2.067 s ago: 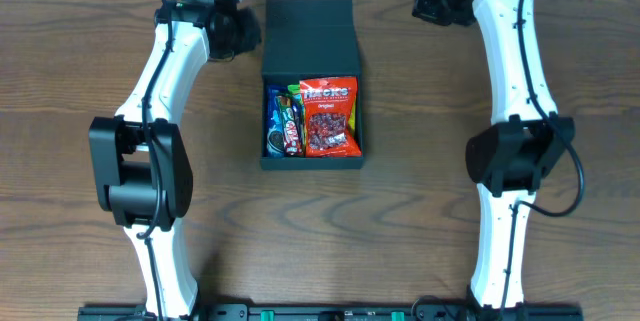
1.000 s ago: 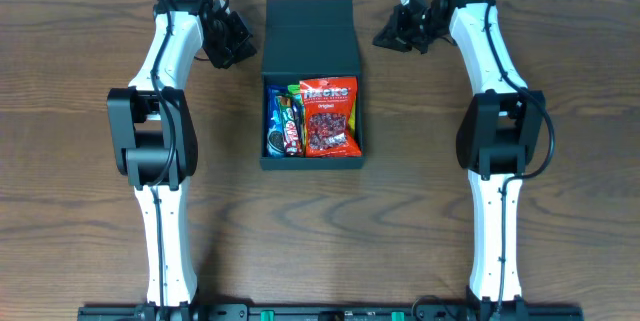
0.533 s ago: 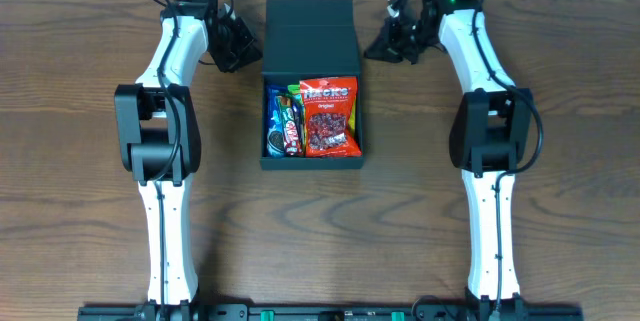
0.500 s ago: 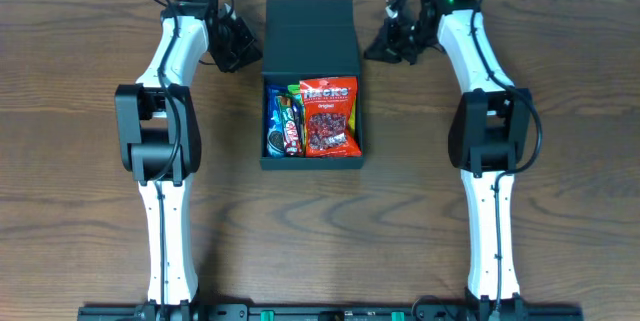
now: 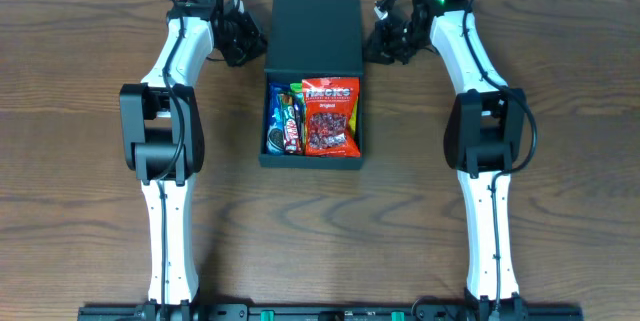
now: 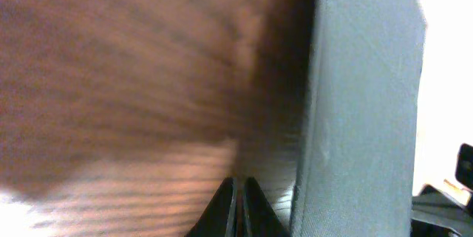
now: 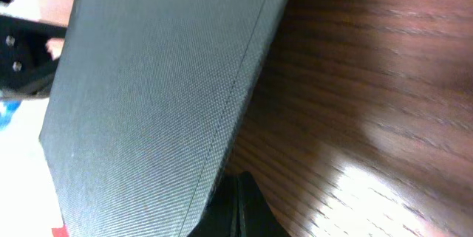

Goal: Pack container
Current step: 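Raise both grippers to the lid's top edge, then push the lid closed over the box with both grippers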

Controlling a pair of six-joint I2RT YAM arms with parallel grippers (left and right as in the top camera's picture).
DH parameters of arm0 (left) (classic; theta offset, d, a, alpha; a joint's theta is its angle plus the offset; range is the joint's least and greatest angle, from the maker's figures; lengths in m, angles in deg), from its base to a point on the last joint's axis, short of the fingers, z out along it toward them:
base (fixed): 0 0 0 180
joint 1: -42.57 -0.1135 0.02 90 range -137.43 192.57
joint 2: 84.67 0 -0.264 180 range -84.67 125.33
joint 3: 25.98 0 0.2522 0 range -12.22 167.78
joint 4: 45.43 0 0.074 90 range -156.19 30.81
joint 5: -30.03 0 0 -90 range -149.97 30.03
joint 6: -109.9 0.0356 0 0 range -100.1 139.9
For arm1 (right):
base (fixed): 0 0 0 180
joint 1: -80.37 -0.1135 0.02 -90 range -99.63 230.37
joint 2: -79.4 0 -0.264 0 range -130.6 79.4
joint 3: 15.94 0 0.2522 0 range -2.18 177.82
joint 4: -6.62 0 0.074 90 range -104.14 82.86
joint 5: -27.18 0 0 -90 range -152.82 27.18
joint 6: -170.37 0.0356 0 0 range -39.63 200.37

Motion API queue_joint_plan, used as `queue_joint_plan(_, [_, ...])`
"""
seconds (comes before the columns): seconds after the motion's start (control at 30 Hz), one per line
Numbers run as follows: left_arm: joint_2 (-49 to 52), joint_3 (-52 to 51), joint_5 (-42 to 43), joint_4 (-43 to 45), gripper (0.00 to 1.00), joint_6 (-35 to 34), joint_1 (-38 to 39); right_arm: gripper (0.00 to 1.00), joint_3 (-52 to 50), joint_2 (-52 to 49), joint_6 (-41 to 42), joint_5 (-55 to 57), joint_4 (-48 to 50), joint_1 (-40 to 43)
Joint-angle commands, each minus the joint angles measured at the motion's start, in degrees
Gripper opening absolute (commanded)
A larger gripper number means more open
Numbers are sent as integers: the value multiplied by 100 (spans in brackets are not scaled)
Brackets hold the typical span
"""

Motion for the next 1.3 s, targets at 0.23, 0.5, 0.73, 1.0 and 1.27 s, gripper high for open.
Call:
queue_joint_plan(0.23, [131, 146, 1711, 907, 6, 164, -48, 1, -9, -72, -623, -2490, 861, 219])
queue_joint_plan(0.5, [46, 157, 2356, 1550, 6, 326, -70, 2, 4, 66, -774, -3158, 1117, 256])
queue_joint_plan(0.73, [-415, 157, 2356, 1543, 6, 815, -74, 2, 4, 619, -964, -2868, 1102, 260])
queue_joint_plan(1.0, [-1115, 157, 2354, 1342, 6, 1567, -76, 1, 4, 1394, -1506, -2243, 557, 258])
queue_joint_plan(1.27, [-1641, 157, 2111, 374, 6, 2708, -166, 1, 4, 1917, -2527, -1263, -802, 122])
